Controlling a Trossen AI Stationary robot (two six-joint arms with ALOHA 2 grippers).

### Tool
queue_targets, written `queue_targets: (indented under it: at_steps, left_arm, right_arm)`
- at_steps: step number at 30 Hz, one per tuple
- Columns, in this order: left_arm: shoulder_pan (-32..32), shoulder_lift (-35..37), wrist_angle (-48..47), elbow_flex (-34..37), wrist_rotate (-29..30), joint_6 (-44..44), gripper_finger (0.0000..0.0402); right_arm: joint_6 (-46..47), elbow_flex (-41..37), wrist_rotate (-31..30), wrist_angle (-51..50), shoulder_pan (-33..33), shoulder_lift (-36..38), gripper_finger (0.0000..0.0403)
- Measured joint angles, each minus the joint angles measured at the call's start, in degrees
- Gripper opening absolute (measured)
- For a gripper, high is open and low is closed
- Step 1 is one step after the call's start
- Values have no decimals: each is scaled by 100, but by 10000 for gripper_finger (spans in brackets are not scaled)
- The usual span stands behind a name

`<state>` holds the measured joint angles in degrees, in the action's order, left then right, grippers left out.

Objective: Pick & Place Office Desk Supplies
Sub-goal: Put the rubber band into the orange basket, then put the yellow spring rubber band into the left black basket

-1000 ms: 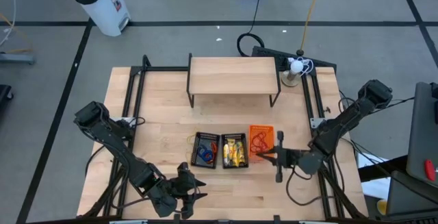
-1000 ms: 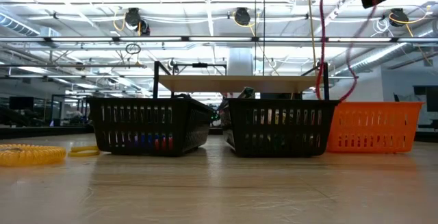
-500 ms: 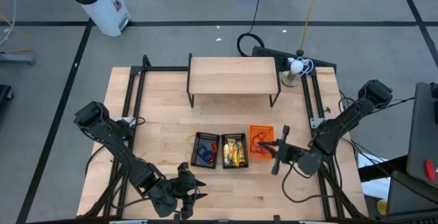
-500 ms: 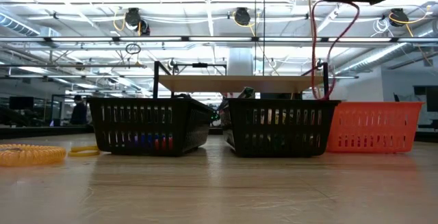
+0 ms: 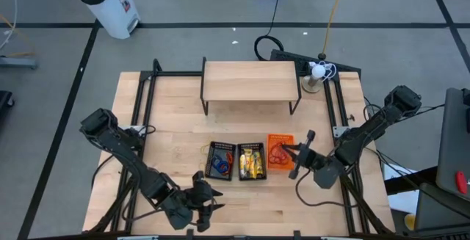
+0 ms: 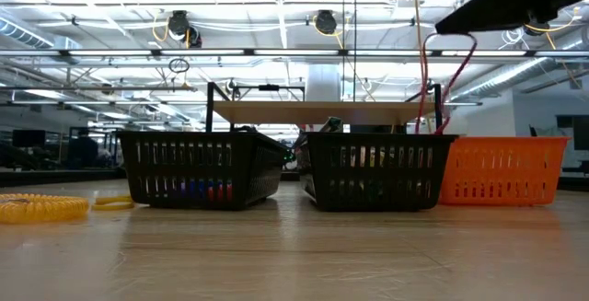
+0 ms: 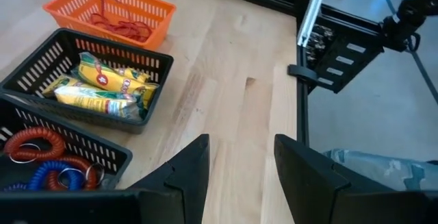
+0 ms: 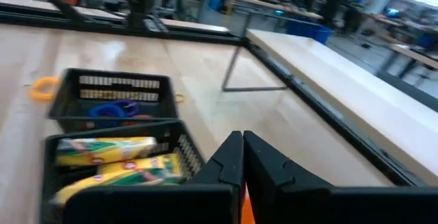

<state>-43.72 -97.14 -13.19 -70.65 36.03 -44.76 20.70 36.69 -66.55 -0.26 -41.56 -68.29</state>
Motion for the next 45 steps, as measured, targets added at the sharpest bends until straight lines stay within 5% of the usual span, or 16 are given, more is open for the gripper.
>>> queue_targets:
  at_steps: [8, 14, 27, 30, 36, 45]
  left_arm:
    - [70, 0, 3, 0, -6, -165, 166]
    - [134, 0, 3, 0, -13, -146, 166]
    - [616, 0, 371, 0, -2, 1050, 166]
    - [805, 2, 460, 0, -232, 1188, 166]
    - [1145, 36, -504, 0, -2058, 317, 166]
    - [1174, 35, -3509, -2, -2675, -1389, 166]
  right_arm:
    - [729, 0, -75, -477, 72, 0, 0]
    - [906, 0, 532, -430, 72, 64, 9]
    - [737, 0, 1199, -397, 72, 709, 164]
    - [234, -2, 1703, 27, 72, 835, 194]
    - [-1918, -2, 2824, 2169, 72, 896, 221]
    - [-3732, -2, 3342, 3267, 163, 895, 207]
